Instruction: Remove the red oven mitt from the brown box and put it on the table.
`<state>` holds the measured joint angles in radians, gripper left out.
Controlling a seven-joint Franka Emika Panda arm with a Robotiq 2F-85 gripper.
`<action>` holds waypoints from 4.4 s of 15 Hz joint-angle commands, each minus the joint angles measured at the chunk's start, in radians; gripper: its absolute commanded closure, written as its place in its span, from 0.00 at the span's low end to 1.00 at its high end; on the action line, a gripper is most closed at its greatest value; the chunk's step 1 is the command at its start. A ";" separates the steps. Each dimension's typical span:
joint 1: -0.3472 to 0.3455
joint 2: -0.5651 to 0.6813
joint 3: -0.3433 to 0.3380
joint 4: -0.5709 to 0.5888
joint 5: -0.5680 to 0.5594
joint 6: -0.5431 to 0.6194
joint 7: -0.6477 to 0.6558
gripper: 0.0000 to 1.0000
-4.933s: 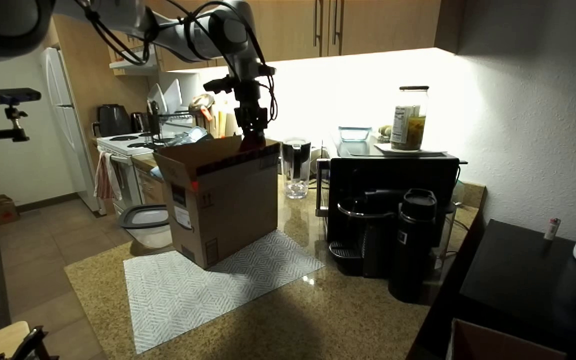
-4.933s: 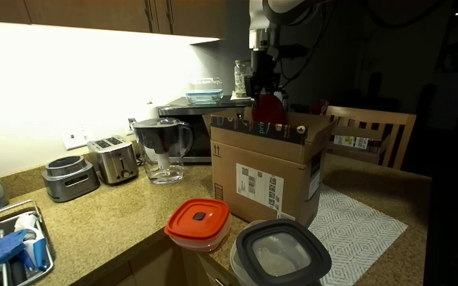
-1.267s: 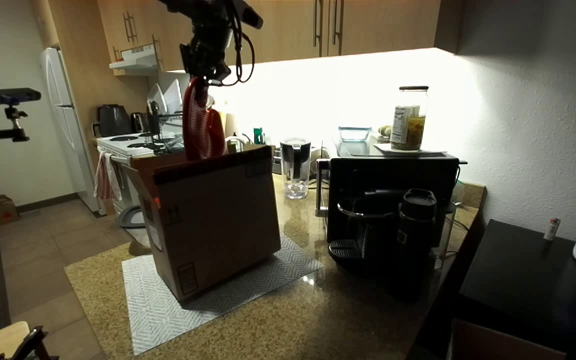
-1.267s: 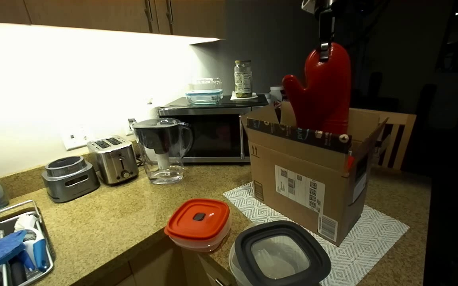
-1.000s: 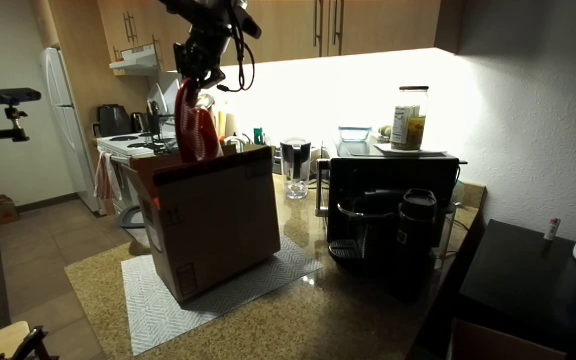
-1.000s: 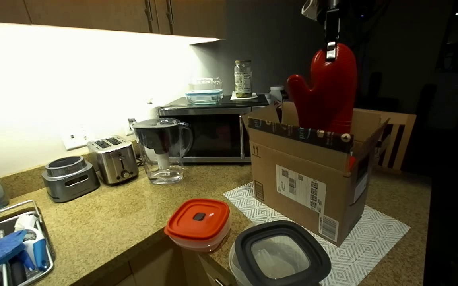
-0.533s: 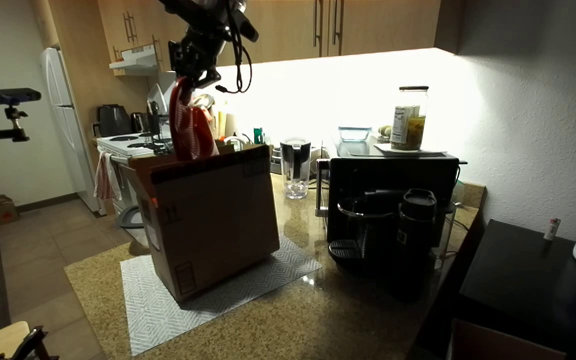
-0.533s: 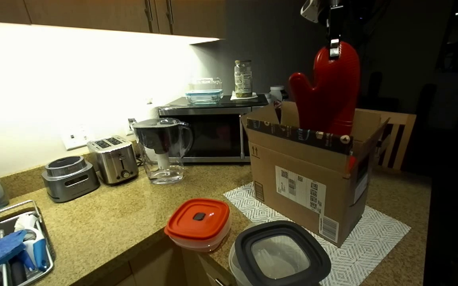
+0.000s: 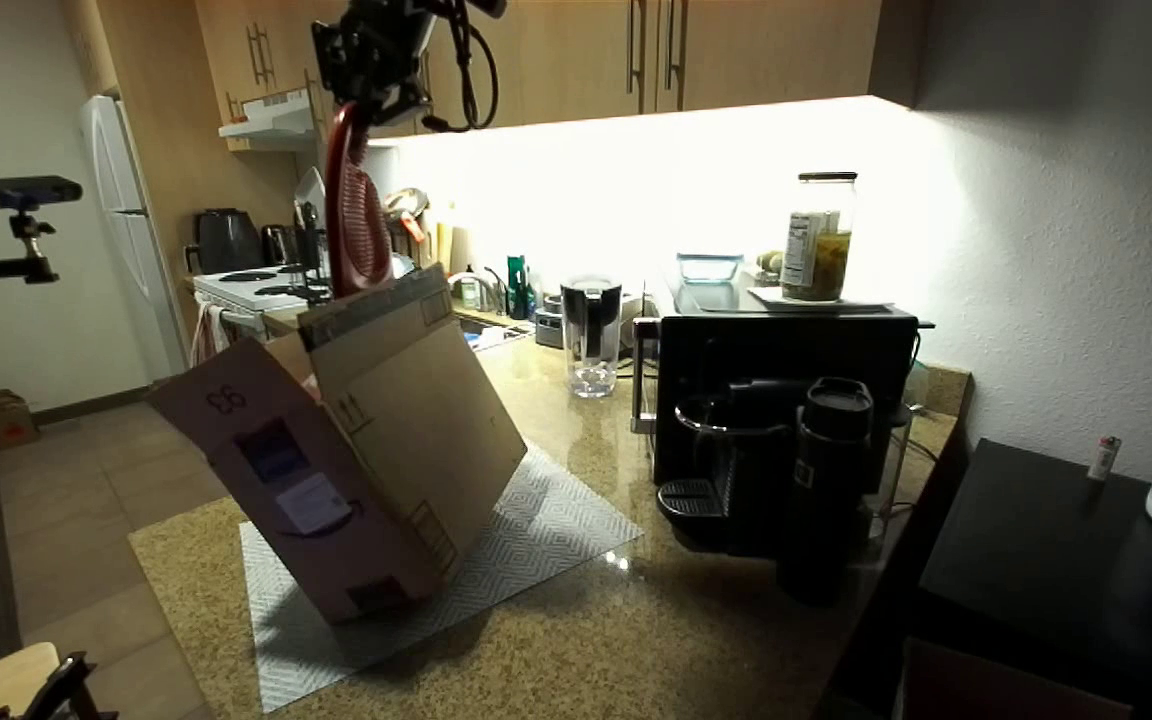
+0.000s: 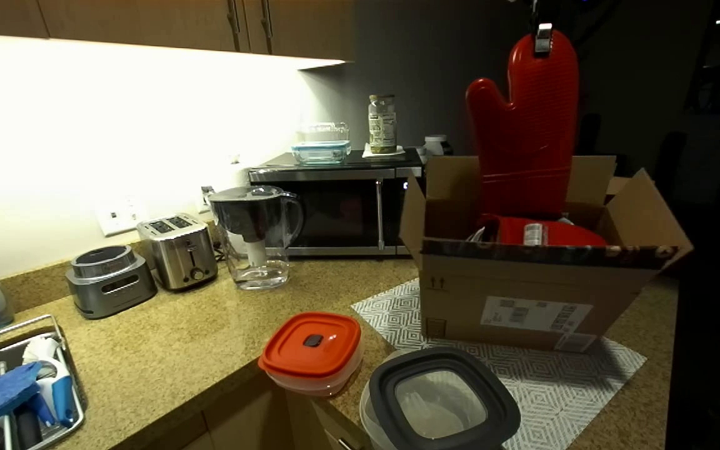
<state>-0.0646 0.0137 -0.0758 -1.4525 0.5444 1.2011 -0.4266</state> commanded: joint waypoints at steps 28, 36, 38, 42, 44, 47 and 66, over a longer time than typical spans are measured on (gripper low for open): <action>-0.026 -0.059 -0.041 0.046 -0.010 0.032 0.015 0.97; -0.005 -0.083 -0.037 0.027 -0.078 0.137 0.058 0.97; 0.000 -0.093 -0.029 0.017 -0.103 0.169 0.070 0.97; 0.011 -0.115 -0.013 -0.004 -0.149 0.208 0.086 0.97; 0.013 -0.130 -0.005 -0.009 -0.169 0.220 0.105 0.97; 0.006 -0.151 -0.002 -0.003 -0.194 0.239 0.132 0.97; -0.008 -0.225 -0.054 0.109 -0.202 0.205 0.196 0.97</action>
<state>-0.0761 -0.1840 -0.1334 -1.3536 0.3417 1.4252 -0.2297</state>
